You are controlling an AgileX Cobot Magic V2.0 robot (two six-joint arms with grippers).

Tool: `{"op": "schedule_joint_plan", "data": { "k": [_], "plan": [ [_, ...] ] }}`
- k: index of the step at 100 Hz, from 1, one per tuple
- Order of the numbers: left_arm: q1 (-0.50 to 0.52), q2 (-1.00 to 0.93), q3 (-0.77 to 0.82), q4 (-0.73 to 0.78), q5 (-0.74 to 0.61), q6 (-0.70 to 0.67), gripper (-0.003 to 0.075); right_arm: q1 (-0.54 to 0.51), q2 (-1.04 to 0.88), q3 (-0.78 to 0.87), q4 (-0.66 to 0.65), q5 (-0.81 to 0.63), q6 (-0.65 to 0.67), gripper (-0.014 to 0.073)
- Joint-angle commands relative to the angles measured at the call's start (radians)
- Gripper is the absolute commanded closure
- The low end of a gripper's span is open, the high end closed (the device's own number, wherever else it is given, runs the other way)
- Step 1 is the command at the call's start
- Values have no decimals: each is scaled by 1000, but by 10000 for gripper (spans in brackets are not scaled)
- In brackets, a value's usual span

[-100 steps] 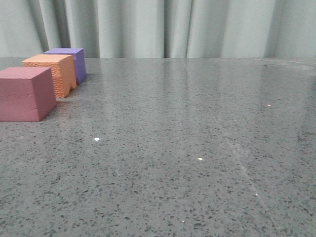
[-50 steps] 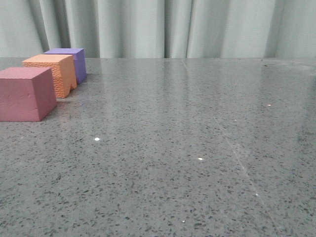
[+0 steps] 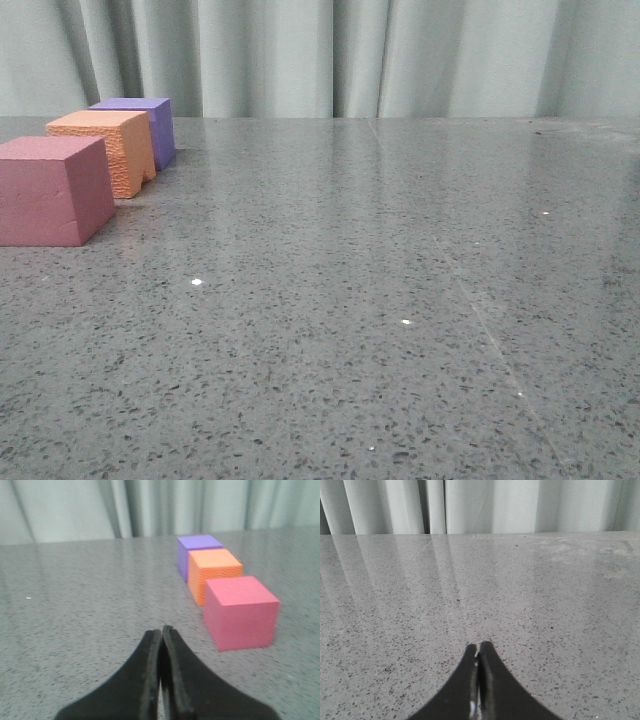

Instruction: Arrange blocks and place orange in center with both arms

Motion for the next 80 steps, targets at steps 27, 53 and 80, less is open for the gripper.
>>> {"op": "schedule_joint_plan", "data": {
  "k": [27,53,80],
  "plan": [
    [209,-139,178,-111,-251,36,730,-3,-21,-13,-3,-82,-9,661],
    [212,-138,205,-101,-270,36,730,-3,-20,-13,-3,-82,-9,661],
    [212,-138,205,-101,-270,36,730,-3,-20,-13,-3,-82,-9,661]
  ]
}}
